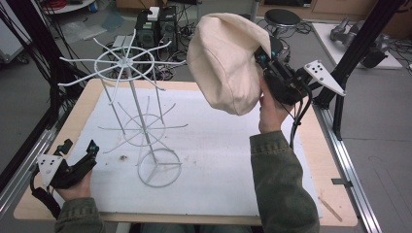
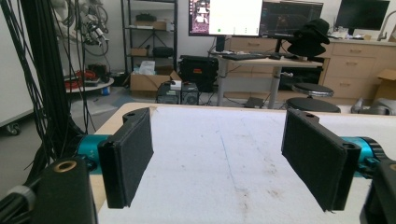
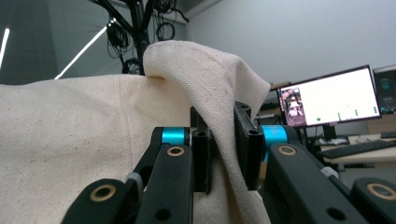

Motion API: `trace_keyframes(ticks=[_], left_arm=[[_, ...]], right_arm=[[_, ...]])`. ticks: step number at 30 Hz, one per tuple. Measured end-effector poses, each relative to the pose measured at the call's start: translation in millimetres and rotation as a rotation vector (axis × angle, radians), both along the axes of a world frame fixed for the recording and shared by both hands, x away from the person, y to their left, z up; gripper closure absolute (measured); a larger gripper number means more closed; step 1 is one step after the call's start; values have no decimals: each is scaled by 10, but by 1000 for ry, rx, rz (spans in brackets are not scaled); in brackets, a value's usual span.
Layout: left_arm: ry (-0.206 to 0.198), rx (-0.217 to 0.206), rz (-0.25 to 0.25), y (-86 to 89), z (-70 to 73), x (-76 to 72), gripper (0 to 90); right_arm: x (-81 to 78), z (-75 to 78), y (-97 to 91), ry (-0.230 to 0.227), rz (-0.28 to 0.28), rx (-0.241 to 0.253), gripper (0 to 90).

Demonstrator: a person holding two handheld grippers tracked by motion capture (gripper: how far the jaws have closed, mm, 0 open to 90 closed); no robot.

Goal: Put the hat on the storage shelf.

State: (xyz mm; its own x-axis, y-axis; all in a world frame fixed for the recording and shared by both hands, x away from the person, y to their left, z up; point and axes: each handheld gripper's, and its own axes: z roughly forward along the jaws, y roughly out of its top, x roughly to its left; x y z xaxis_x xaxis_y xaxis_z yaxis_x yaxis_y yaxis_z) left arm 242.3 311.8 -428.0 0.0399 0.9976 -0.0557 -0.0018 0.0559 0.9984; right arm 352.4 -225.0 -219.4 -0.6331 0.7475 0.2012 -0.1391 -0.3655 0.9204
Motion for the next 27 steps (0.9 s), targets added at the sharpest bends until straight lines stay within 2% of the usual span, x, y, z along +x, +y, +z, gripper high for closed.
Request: trace_keyframes(ticks=[8, 15, 19, 22, 27], left_arm=[[1, 0, -1, -3, 1, 2, 249], [-2, -2, 1, 1, 1, 2, 250], [0, -2, 0, 4, 2, 1, 249], [-1, -3, -1, 4, 2, 1, 250], [-2, -3, 1, 3, 3, 0, 249]], right_arm=[[-104, 246, 19, -63, -10, 14, 796], [-144, 408, 61, -89, 1, 45, 797], [-183, 482, 117, -108, 16, 46, 796], [-204, 515, 168, -100, 27, 44, 795], [-249, 555, 242, -116, 50, 49, 794]])
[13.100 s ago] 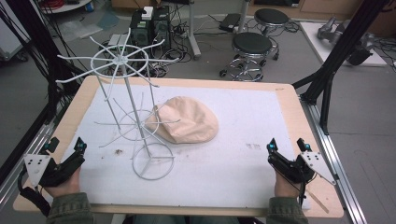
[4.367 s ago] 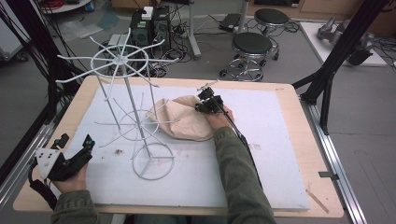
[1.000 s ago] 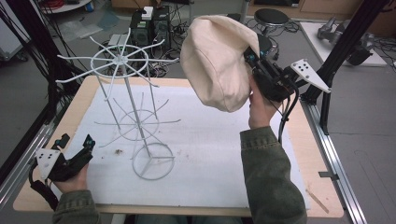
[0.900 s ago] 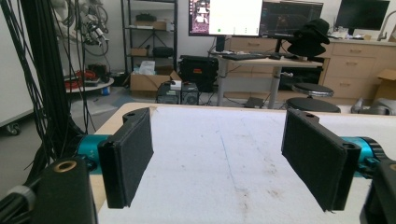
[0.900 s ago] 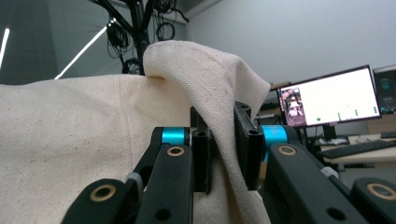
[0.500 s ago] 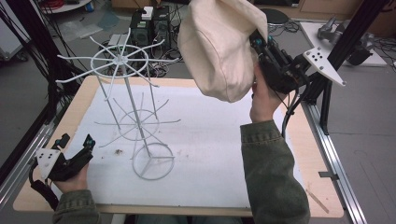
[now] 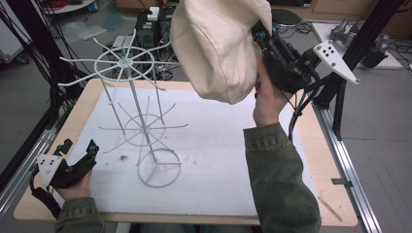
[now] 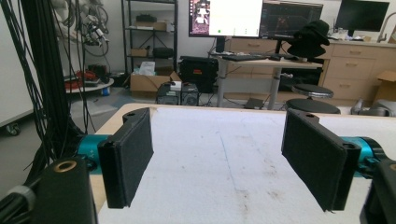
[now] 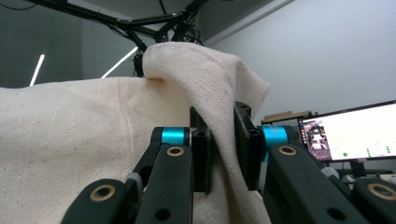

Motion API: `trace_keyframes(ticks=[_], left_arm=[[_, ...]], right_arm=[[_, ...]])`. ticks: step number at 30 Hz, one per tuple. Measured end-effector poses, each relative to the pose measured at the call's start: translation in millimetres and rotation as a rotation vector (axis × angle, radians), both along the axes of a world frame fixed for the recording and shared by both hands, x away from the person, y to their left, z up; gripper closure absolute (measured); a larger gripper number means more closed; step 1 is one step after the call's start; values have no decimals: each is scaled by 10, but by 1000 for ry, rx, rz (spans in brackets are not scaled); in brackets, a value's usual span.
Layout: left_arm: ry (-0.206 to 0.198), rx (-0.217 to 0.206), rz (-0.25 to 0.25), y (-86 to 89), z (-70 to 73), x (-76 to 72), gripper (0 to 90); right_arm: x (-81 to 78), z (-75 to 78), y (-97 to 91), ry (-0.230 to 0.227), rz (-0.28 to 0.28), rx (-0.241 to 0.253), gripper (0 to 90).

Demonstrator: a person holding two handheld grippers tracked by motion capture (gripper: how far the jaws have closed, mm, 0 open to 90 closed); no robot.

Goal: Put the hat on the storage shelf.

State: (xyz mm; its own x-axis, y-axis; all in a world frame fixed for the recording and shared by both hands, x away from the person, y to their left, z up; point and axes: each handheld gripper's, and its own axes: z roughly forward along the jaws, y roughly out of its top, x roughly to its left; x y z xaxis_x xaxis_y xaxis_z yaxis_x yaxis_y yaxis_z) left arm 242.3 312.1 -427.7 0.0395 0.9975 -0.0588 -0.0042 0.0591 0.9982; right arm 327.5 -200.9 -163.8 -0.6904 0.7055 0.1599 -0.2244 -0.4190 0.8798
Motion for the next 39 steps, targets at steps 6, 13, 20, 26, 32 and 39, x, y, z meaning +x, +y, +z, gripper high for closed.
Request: trace_keyframes(ticks=[6, 13, 20, 26, 32, 39], left_arm=[[3, 0, -1, 3, -2, 1, 249], [1, 0, -1, 1, 0, 0, 250], [2, 0, 2, 12, -4, 4, 249], [2, 1, 0, 5, -2, 3, 250], [1, 0, 1, 7, -4, 4, 249], [2, 1, -1, 6, -7, 7, 250]], right_arm=[[-71, -33, 56, -17, 24, 1, 792], [-101, -203, 118, -13, 23, -12, 792], [-88, -403, 112, -21, 68, 5, 790], [-127, -544, 116, -42, 108, -48, 790], [-90, -708, 94, -14, 105, -64, 783], [3, -909, 82, 40, 130, -94, 756]])
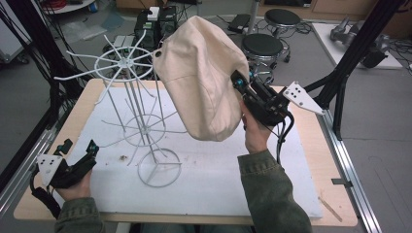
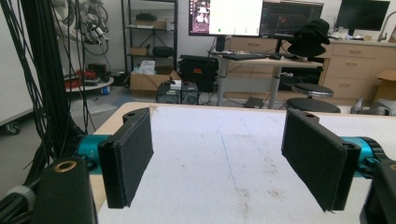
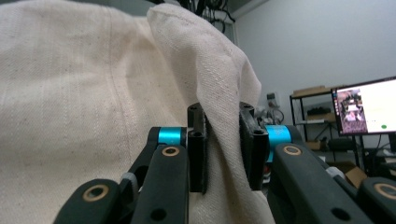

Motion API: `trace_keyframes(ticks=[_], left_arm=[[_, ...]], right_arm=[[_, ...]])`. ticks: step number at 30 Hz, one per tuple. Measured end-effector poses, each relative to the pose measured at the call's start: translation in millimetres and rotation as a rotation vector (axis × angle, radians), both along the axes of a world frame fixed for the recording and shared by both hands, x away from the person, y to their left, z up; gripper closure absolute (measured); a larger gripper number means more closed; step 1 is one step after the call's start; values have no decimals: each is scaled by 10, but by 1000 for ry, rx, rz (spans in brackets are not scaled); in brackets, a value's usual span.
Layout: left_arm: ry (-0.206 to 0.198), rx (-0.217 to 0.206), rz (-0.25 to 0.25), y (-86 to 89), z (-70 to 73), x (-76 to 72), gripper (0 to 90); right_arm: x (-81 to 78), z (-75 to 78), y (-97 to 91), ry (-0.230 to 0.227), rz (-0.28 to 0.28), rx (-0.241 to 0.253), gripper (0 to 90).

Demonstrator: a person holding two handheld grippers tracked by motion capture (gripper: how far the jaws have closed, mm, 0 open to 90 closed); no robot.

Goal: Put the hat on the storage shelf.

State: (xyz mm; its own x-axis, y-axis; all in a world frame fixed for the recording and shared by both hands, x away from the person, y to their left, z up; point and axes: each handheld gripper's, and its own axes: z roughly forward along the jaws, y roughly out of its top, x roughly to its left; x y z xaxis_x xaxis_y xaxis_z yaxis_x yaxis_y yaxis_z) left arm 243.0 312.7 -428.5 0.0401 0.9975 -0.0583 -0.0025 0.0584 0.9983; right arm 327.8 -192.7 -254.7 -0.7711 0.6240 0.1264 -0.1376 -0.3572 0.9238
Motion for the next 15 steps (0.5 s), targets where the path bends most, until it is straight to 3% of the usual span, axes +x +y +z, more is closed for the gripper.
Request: trace_keyframes(ticks=[7, 15], left_arm=[[2, 1, 1, 0, 1, -3, 250], [1, 2, -1, -1, 2, -4, 250]], right_arm=[[30, -42, 9, 30, -27, -20, 744], [30, -79, 22, 34, -47, -39, 746]])
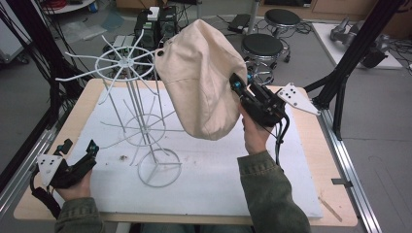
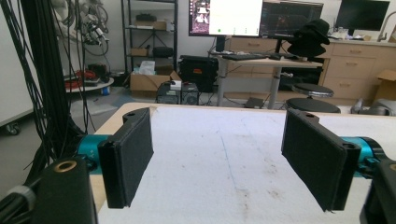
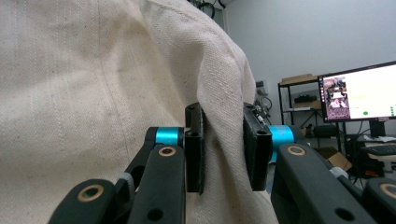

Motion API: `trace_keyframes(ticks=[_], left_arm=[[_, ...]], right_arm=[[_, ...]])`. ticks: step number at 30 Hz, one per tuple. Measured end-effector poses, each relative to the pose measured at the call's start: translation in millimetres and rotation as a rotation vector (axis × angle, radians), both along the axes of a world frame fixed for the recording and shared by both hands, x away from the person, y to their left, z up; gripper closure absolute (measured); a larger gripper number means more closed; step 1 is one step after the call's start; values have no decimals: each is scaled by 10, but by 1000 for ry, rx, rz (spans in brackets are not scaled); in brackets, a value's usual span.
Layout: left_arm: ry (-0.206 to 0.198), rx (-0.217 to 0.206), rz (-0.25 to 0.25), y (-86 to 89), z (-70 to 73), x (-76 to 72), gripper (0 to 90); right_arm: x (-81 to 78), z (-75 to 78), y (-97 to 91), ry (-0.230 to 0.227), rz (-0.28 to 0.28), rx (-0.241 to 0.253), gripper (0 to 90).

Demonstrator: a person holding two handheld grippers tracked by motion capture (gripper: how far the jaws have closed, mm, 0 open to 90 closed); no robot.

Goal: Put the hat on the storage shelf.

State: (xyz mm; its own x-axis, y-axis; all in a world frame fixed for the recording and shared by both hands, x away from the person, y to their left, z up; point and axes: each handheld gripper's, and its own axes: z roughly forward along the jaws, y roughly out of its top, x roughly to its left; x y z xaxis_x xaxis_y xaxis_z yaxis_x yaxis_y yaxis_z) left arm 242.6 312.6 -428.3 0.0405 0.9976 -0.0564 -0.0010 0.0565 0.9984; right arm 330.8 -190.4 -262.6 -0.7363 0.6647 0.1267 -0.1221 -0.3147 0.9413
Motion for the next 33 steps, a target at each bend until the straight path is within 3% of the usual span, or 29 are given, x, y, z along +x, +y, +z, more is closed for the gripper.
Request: trace_keyframes(ticks=[14, 16, 17, 19, 21, 33], left_arm=[[-4, -1, 1, -6, 1, 0, 250], [-6, -1, -1, -8, 1, 2, 250], [-7, -1, 0, -8, 1, 3, 250], [-6, -2, 1, -7, 1, 3, 250], [-6, -3, 2, -5, 2, 1, 250], [-10, -3, 2, -8, 9, -9, 250]], right_arm=[[-8, -24, -24, -7, -24, 8, 703], [-6, -25, -34, 2, -30, 9, 652], [-6, -28, -43, 16, -39, 15, 585], [-4, -29, -48, 17, -41, 12, 563], [2, -35, -43, 19, -76, -14, 505], [-42, -38, -16, 11, -111, -76, 417]])
